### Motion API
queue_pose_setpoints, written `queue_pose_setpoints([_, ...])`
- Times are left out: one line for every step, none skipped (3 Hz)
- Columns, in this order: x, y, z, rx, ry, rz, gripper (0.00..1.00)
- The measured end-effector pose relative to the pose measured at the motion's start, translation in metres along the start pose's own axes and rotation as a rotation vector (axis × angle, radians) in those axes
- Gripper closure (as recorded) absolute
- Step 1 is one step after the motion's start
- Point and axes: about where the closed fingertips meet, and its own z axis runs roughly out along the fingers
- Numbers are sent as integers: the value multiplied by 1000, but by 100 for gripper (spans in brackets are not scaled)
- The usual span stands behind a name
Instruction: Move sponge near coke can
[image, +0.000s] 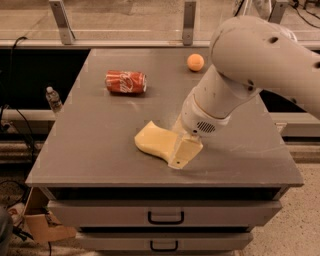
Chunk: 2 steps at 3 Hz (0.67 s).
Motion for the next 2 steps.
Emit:
queue_pose_setpoints([-1,-4,-5,13,-6,1,64])
queue_pose_setpoints([-4,-7,-13,31,-14,-6,87])
